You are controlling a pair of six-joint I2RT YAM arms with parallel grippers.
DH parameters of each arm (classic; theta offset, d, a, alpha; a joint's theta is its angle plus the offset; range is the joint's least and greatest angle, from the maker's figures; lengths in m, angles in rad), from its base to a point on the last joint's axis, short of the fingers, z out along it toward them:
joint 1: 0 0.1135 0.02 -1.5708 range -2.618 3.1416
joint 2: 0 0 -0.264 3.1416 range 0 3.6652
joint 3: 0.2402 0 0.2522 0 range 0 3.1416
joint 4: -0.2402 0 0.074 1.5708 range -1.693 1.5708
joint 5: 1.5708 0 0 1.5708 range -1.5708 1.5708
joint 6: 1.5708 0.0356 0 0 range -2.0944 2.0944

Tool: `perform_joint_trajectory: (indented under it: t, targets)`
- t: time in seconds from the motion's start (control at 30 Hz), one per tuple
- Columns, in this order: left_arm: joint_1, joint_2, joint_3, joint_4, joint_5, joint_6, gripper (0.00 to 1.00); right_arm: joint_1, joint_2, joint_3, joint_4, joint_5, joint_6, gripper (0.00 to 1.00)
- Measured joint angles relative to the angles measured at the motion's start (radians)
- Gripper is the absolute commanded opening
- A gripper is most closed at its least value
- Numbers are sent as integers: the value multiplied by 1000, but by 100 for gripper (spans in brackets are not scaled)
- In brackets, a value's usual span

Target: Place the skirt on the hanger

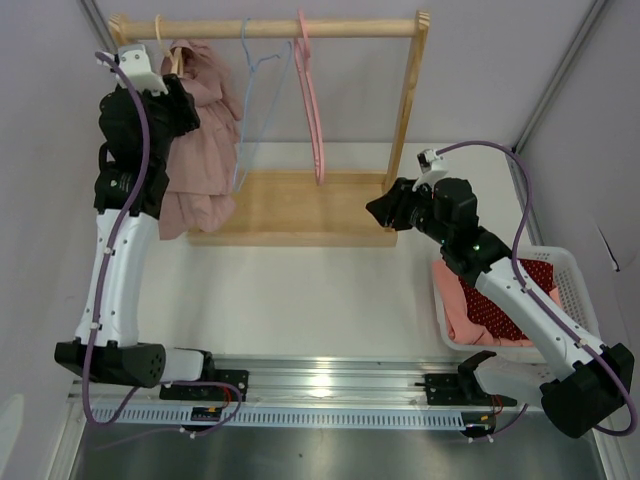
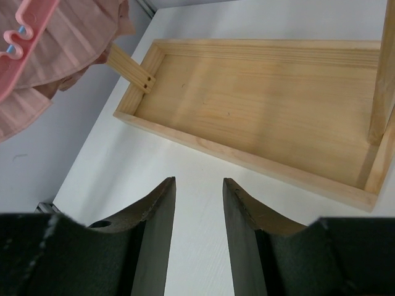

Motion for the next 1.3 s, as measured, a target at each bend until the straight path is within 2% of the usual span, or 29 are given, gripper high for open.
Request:
perform_joint_trajectory:
  t: [0.27, 0.3, 0.33, 0.57, 0.7, 0.8, 0.9, 1.1, 1.3]
  targets:
    - [0, -118, -26, -40, 5, -14, 74, -1, 0, 8, -27, 13, 0, 43]
    - [0, -135, -28, -49, 5, -14, 82, -2, 0, 14, -34, 17, 0, 44]
    - [0, -152, -29, -60, 4, -13, 84, -2, 1, 20, -42, 21, 0, 44]
    - [0, -282, -50, -113, 32, -40, 84, -6, 2, 71, -139, 81, 1, 45]
    - [1, -377, -116, -109, 142, -104, 82, -15, -14, 80, -239, 159, 16, 45]
    - [-5, -460, -220, -110, 230, -154, 81, -23, -52, 80, -338, 235, 39, 45]
    - [-66, -510, -304, -102, 286, -196, 81, -30, -107, 81, -448, 327, 82, 47]
    - [-322, -587, -533, -80, 294, -251, 81, -45, -169, 77, -695, 516, 209, 53]
    - [-359, -665, -734, -78, 342, -328, 80, -117, -233, -5, -881, 635, 331, 59]
